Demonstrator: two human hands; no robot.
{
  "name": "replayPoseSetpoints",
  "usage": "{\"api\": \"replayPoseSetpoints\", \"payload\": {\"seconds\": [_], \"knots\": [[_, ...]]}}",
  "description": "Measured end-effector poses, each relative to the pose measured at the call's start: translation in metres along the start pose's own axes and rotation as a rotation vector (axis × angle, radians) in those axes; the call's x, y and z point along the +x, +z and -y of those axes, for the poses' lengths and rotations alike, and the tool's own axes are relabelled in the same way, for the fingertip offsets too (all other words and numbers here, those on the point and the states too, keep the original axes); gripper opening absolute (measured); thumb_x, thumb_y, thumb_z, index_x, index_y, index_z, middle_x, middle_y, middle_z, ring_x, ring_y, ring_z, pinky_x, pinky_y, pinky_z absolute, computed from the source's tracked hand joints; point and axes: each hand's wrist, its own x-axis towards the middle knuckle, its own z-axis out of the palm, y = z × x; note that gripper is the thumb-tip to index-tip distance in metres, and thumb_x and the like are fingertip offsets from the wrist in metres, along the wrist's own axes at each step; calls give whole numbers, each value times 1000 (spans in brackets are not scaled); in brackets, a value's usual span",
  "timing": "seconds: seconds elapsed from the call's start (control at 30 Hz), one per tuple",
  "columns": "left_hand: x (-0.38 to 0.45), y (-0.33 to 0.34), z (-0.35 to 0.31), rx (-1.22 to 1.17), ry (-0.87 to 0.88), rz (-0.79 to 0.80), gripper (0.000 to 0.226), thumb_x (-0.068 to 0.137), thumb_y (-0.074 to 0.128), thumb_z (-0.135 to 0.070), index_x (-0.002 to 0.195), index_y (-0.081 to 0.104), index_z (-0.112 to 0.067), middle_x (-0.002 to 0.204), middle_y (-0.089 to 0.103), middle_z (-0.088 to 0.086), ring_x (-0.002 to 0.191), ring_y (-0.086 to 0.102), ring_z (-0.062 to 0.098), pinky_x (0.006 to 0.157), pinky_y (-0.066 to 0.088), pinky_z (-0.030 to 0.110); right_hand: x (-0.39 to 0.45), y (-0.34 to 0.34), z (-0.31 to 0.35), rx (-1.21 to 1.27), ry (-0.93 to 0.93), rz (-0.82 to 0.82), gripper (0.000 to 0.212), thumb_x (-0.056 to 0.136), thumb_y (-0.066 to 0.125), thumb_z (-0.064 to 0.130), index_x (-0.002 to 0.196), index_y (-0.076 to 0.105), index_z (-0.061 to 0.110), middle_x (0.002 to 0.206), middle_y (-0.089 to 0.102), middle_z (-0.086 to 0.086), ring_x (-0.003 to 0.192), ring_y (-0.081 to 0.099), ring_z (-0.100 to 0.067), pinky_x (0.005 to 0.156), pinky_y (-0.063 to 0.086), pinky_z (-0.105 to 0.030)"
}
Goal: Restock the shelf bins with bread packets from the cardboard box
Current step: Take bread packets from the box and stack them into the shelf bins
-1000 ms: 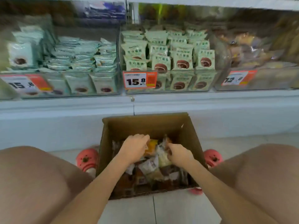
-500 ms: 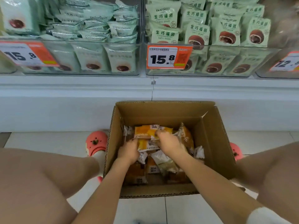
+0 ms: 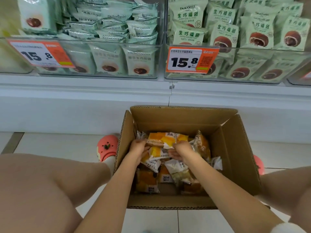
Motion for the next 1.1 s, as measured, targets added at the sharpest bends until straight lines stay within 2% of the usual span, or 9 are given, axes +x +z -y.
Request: {"api": "replayPoseSetpoints", "payload": {"seconds": [0.1, 0.17, 0.3, 0.37, 0.5, 0.6, 0.67, 0.83, 1.1], "knots": [[-3, 2, -2, -231, -150, 23, 32, 95, 55, -17, 126, 49, -10, 121, 56, 13, 120, 53, 29, 92, 46, 40, -31, -4, -10, -1, -179, 37, 4, 99, 45, 15, 102, 46, 12, 97, 65, -17, 69, 67, -23, 58, 58, -31], [-9, 4, -3, -434, -268, 56, 34, 88, 65, -17, 119, 52, -9, 116, 57, 15, 117, 54, 30, 87, 48, 42, -50, -11, -22, -114, -409, 71, 13, 98, 47, 15, 85, 44, 15, 92, 64, -11, 74, 69, -20, 65, 60, -31], [-28, 14, -4, -518, -282, 170, 48, 80, 74, -16, 123, 55, -7, 111, 61, 18, 98, 62, 30, 68, 59, 43, -88, -27, -27, -454, -748, 110, 18, 97, 50, 18, 80, 46, 17, 75, 56, 4, 78, 62, -8, 68, 51, -19], [-38, 19, -12, -459, -247, 252, 42, 82, 72, -20, 118, 56, -5, 104, 63, 19, 90, 61, 33, 74, 56, 50, -98, -36, -26, -635, -861, 112, 16, 96, 51, 20, 81, 47, 16, 74, 54, -1, 69, 50, -8, 61, 39, -15], [-64, 29, -31, -402, -88, 356, 29, 83, 69, -17, 108, 57, -5, 101, 66, 18, 96, 62, 31, 97, 46, 50, -121, -59, -17, -683, -933, 111, 14, 92, 59, 26, 82, 52, 19, 83, 60, 6, 75, 55, -3, 63, 41, -15], [-88, 34, -50, -432, 36, 389, 36, 79, 71, -14, 111, 58, -5, 99, 68, 17, 90, 66, 27, 86, 55, 45, -142, -87, 5, -449, -822, 117, 9, 88, 65, 26, 91, 57, 23, 99, 64, 11, 85, 62, 2, 69, 48, -13], [-107, 39, -65, -369, 151, 465, 48, 75, 72, -14, 120, 58, -3, 100, 70, 15, 87, 69, 24, 76, 59, 40, -156, -104, 24, -220, -755, 104, 17, 88, 64, 24, 99, 51, 23, 111, 64, 3, 94, 66, -11, 76, 55, -28], [-176, 63, -117, -216, 426, 684, 51, 71, 69, -17, 121, 60, -11, 100, 71, 8, 87, 69, 18, 77, 59, 35, -208, -128, 89, -54, -924, -18, 44, 79, 73, 17, 115, 48, 26, 98, 67, 4, 92, 67, -17, 74, 58, -38], [-289, 131, -191, -82, 783, 800, 9, 85, 63, -9, 90, 70, -8, 78, 73, 4, 68, 68, 13, 58, 57, 26, -297, -151, 154, -226, -1120, 99, 19, 86, 65, 17, 99, 57, 29, 94, 70, 3, 80, 68, 2, 61, 46, -8]]}}
